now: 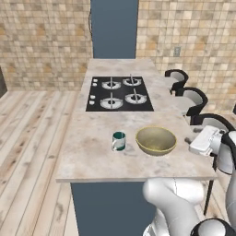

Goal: Clear the mugs and bowl far away from the sink.

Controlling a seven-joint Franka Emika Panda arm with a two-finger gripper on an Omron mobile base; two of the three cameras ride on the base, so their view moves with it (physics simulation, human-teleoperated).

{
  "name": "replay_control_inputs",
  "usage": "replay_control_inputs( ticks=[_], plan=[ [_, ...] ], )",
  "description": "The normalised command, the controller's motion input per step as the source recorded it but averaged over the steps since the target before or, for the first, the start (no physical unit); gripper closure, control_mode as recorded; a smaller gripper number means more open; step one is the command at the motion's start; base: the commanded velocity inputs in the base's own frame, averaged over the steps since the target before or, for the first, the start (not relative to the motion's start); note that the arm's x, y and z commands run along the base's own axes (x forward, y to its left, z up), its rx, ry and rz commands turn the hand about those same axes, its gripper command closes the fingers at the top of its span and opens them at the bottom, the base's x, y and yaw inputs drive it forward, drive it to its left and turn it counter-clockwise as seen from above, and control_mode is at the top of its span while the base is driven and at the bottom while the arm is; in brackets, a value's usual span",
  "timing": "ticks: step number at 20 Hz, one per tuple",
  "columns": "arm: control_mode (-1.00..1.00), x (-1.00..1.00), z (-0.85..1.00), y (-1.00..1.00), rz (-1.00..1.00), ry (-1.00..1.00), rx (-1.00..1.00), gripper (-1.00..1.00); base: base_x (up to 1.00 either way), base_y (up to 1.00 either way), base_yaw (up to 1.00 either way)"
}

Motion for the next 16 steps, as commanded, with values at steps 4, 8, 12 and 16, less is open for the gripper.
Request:
replay_control_inputs(
  ticks=[4, 8, 12, 16],
  plan=[
    [1.00, 0.00, 0.00, 0.00, 0.00, 0.00, 0.00, -1.00, -0.80, 0.00, 0.00],
    [1.00, 0.00, 0.00, 0.00, 0.00, 0.00, 0.00, -1.00, -1.00, 0.00, 0.01],
    [1.00, 0.00, 0.00, 0.00, 0.00, 0.00, 0.00, -1.00, -0.93, 0.00, -0.07],
    [1.00, 0.00, 0.00, 0.00, 0.00, 0.00, 0.00, -1.00, -0.45, 0.00, -0.42]
  ],
)
